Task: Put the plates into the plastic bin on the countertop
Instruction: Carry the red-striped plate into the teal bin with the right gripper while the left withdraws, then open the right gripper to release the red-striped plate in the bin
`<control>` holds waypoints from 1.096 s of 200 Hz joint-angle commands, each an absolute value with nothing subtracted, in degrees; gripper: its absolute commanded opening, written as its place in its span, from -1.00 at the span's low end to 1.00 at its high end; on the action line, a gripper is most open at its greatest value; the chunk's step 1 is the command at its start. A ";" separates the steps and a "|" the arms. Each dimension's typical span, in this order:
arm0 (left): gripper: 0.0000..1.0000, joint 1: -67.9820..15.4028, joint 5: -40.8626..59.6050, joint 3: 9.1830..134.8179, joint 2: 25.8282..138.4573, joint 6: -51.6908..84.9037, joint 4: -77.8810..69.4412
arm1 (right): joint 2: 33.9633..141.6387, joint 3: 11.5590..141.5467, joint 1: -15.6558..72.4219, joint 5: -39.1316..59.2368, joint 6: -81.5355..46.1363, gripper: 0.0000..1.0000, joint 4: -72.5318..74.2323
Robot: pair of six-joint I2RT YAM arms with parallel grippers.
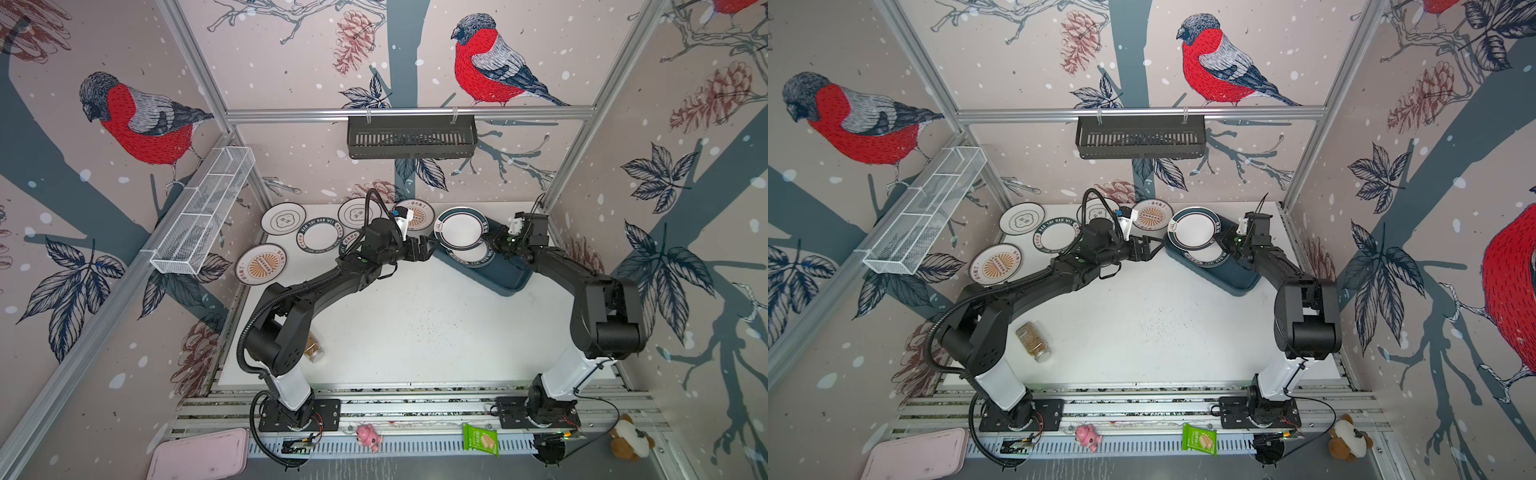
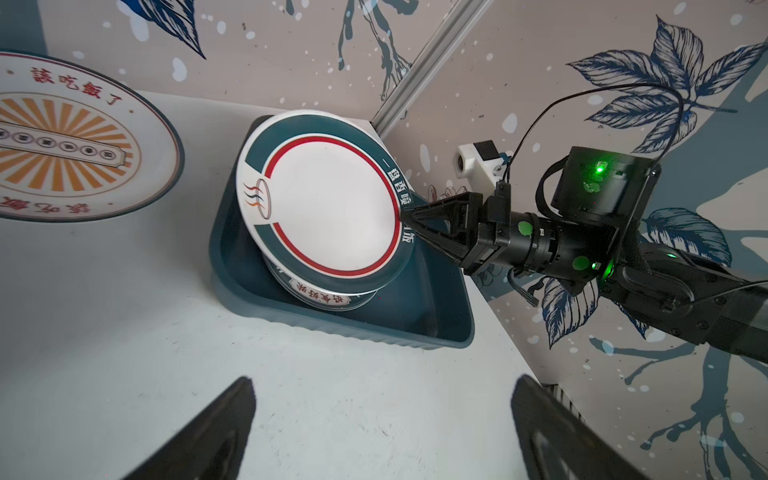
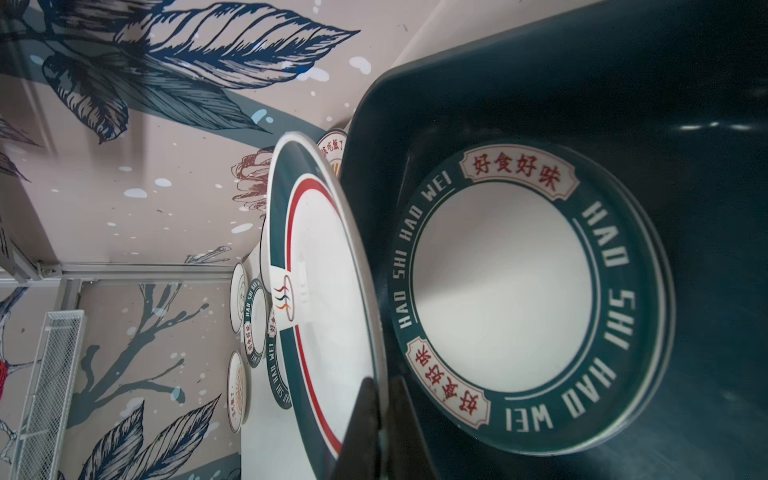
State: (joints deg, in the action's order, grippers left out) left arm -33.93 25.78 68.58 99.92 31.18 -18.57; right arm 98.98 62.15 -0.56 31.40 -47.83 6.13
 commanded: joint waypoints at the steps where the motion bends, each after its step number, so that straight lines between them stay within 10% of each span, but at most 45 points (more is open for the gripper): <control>1: 0.92 -34.91 27.77 70.79 101.71 30.08 -20.48 | 98.59 60.97 -1.44 30.95 -48.97 -0.97 10.88; 219: 0.92 -35.24 26.61 78.12 108.94 28.29 -14.43 | 107.51 60.24 -3.43 28.40 -47.31 -0.90 11.58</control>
State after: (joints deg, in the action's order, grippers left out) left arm -35.27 26.92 77.28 108.99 29.54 -15.05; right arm 107.24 59.57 -3.42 29.08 -48.80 10.52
